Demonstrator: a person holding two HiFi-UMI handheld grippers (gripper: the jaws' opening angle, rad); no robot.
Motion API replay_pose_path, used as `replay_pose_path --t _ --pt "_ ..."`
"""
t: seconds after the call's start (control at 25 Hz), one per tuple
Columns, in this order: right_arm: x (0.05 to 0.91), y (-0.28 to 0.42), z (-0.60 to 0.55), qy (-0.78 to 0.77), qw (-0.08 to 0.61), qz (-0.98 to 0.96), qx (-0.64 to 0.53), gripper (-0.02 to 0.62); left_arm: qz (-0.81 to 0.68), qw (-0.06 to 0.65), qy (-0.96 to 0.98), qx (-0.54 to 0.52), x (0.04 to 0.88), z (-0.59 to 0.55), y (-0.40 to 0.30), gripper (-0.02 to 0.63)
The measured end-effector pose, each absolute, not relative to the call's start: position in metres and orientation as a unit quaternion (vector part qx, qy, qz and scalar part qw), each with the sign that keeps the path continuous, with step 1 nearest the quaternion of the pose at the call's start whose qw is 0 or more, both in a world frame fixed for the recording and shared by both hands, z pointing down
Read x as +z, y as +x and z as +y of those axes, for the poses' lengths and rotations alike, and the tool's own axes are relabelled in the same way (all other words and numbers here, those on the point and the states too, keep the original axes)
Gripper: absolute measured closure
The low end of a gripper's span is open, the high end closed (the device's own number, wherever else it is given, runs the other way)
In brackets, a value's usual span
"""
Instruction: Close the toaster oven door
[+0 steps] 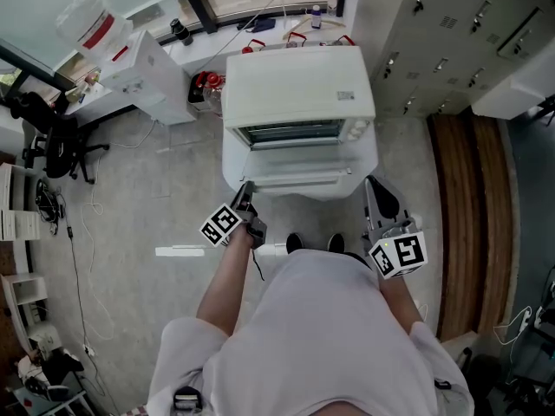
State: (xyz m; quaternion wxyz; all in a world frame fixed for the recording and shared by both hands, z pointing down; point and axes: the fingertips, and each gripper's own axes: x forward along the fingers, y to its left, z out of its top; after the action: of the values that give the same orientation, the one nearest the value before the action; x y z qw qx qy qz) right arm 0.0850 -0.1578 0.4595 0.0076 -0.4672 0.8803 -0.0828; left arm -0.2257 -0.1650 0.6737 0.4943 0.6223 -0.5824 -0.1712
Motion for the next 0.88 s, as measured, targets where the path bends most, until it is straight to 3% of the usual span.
replay_pose_path --t 0.6,0.88 --pt "0.459 0.085 -0.166 -0.472 0.011 0.877 -0.083 0.588 -0.571 0.444 0.669 -0.171 0.606 -0.275 -0.244 0.548" --pt "0.458 0.088 -0.168 -0.481 0.010 0.873 -0.083 0.588 -0.552 0.462 0.668 -0.188 0.612 -0.289 -0.249 0.503"
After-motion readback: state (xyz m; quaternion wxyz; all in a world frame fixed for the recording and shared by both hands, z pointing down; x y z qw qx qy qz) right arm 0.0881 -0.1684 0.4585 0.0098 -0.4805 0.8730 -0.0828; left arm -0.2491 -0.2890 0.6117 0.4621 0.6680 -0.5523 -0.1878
